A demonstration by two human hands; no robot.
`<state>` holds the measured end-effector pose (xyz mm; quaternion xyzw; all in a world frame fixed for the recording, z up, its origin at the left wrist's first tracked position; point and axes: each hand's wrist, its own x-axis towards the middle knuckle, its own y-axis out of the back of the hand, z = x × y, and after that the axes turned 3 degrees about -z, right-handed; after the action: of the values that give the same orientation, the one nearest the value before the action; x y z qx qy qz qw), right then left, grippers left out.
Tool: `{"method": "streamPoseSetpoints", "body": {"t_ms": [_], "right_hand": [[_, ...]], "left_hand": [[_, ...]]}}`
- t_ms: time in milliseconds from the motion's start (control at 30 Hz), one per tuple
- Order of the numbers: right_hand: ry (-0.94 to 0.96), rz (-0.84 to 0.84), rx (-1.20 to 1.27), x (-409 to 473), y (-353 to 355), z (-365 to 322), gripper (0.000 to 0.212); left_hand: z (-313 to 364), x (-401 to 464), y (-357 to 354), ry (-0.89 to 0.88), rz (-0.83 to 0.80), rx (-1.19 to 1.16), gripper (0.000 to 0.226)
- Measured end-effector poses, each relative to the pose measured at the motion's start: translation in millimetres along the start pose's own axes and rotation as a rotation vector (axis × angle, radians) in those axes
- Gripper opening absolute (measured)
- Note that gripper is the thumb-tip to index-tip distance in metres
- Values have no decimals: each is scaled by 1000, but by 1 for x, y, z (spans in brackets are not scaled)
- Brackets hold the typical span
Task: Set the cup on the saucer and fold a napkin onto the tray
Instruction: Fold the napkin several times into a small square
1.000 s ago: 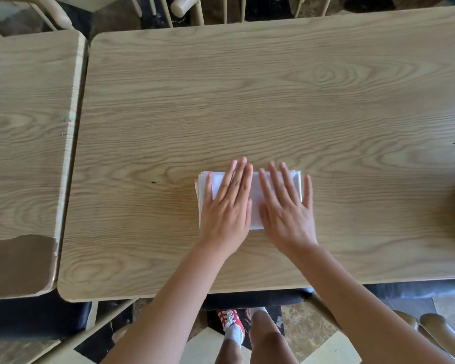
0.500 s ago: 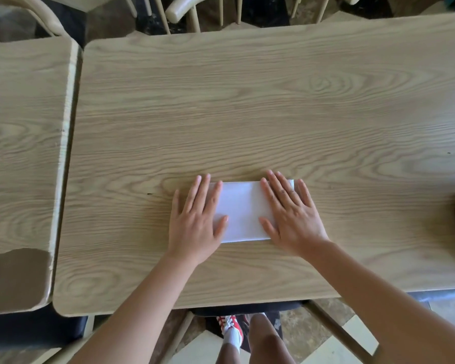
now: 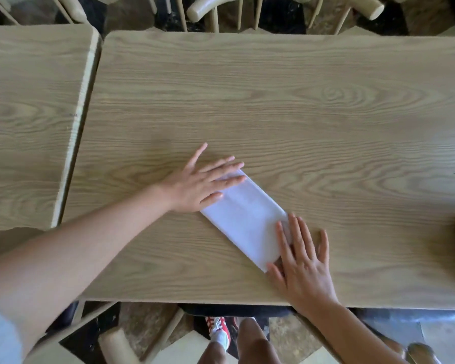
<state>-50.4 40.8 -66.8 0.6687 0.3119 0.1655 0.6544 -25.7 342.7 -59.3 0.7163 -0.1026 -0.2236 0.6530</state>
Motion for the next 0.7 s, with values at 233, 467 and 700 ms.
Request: {"method": "streamPoseSetpoints", "body": {"t_ms": [233, 467, 700], "right_hand": [[-63, -26, -10, -47, -7, -42, 69], [-68, -30, 20, -61, -14, -66, 73], [7, 108, 47, -58, -8, -62, 47]], "left_hand": [[14, 59, 15, -33, 4, 56, 60], [72, 55, -3, 119, 176, -94, 75], [72, 54, 6, 34, 176, 3, 68]]}}
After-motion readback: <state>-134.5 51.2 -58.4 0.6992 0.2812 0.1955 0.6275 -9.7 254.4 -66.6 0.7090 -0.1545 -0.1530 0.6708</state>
